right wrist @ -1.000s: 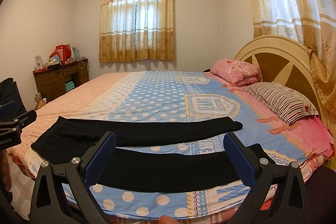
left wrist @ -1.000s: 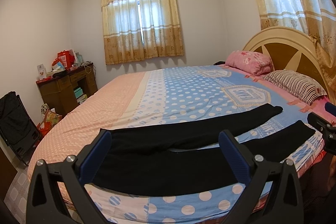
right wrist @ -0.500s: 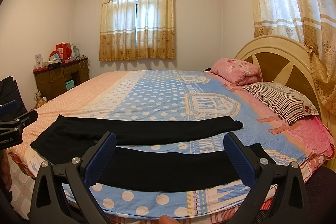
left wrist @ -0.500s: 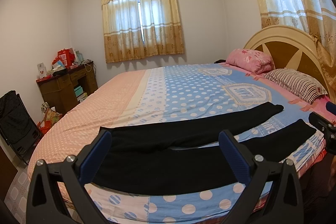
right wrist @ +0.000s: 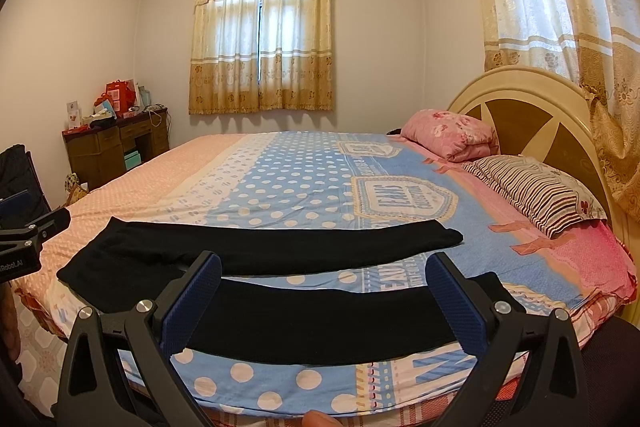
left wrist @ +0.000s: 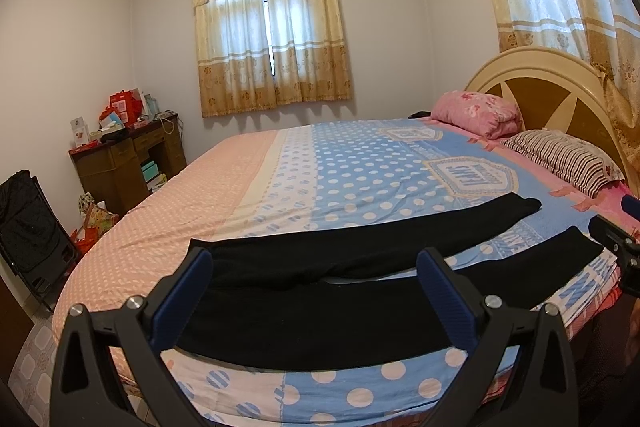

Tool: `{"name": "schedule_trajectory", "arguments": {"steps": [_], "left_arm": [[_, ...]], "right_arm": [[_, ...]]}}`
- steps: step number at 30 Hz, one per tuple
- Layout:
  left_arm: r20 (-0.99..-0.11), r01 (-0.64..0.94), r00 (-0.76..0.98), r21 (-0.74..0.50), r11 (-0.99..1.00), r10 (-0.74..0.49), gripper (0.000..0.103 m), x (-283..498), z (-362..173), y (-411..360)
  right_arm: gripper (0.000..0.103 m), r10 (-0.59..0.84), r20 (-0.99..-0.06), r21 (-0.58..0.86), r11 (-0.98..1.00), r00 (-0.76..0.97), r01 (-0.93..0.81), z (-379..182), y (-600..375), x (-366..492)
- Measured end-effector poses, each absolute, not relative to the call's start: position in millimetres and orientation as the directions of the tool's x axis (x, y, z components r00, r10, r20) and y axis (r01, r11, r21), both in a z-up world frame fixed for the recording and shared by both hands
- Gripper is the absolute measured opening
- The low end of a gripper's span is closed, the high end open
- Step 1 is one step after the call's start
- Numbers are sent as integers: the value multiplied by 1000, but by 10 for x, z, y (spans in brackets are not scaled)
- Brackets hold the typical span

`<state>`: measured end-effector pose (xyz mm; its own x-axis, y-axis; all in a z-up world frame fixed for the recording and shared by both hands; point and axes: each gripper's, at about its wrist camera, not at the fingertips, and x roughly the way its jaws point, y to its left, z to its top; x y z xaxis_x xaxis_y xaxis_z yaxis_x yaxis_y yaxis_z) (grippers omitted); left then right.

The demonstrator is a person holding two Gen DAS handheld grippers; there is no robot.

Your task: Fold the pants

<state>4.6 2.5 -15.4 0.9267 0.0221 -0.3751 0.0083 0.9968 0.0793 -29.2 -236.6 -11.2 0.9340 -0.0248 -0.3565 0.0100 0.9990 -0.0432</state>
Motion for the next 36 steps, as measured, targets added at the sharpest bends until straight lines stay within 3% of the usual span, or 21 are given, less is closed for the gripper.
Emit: {"name": "schedule_trajectory", "arguments": {"steps": [18,22,27,36], "left_arm": [[-432,26,902,28,999,-12,103,205,-230,108],[-454,2,890,71,997,31,103,416,-344,199],[-488,-119,855,142,983,174,103,917,-550,800],[-616,-225,746,123,966,253,103,1679,-873,1983]], "right_arm": [[102,-27,-418,-63,998,908,0,-283,-2343,-116],[102,-33,-456,-79,997,889,-3,-433,-2334,-4],[102,-39,-478,-81,997,877,1,-651,-2375,149],[102,-73,-604,-103,995,793,13,-1110,-2465,606]]}}
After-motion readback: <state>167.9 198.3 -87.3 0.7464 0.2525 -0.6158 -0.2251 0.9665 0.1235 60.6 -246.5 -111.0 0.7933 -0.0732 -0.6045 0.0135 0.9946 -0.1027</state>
